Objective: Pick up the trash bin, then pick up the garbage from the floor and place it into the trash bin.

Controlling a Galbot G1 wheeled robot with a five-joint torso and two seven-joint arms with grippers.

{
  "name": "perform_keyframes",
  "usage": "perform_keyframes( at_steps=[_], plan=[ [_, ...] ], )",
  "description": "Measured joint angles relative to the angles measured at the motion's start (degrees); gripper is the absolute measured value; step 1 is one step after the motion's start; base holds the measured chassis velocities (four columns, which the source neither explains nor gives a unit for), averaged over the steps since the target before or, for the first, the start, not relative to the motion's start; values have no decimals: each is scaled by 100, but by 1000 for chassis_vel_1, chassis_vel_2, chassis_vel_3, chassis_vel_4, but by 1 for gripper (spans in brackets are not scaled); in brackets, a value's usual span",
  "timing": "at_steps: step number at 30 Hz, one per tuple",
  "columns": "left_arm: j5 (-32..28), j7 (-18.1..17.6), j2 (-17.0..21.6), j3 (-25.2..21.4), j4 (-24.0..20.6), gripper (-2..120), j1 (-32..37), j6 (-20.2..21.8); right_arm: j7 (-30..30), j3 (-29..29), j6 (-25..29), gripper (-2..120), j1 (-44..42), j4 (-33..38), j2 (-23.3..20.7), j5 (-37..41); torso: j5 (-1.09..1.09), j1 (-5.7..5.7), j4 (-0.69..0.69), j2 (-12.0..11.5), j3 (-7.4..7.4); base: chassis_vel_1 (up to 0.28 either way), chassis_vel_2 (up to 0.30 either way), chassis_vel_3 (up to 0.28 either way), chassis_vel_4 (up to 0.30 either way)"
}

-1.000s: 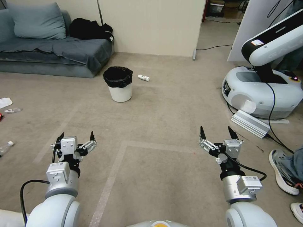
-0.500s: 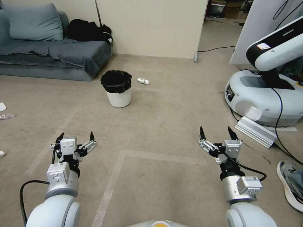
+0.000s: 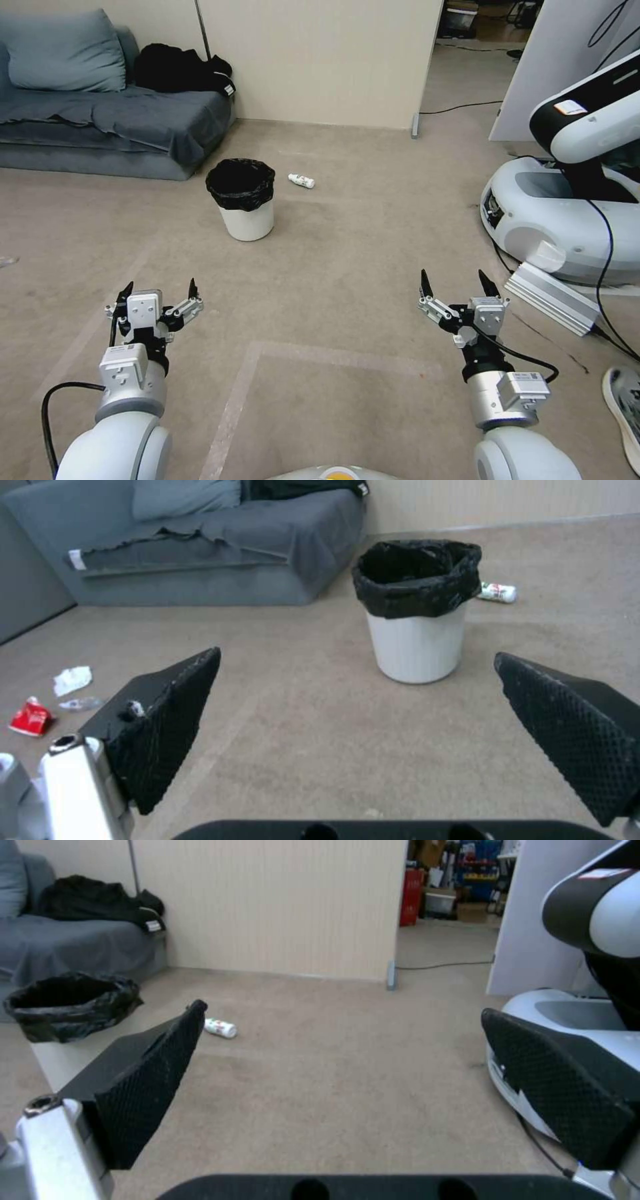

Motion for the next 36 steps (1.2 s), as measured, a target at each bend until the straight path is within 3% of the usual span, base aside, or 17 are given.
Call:
perform_keyframes(
  at_steps=[36],
  plan=[
    [-16, -8, 18, -3, 35, 100, -40, 2, -65, 49, 1, 98, -6, -30, -1, -14, -1, 0, 0, 0, 0, -189, 188, 182, -192]
  ],
)
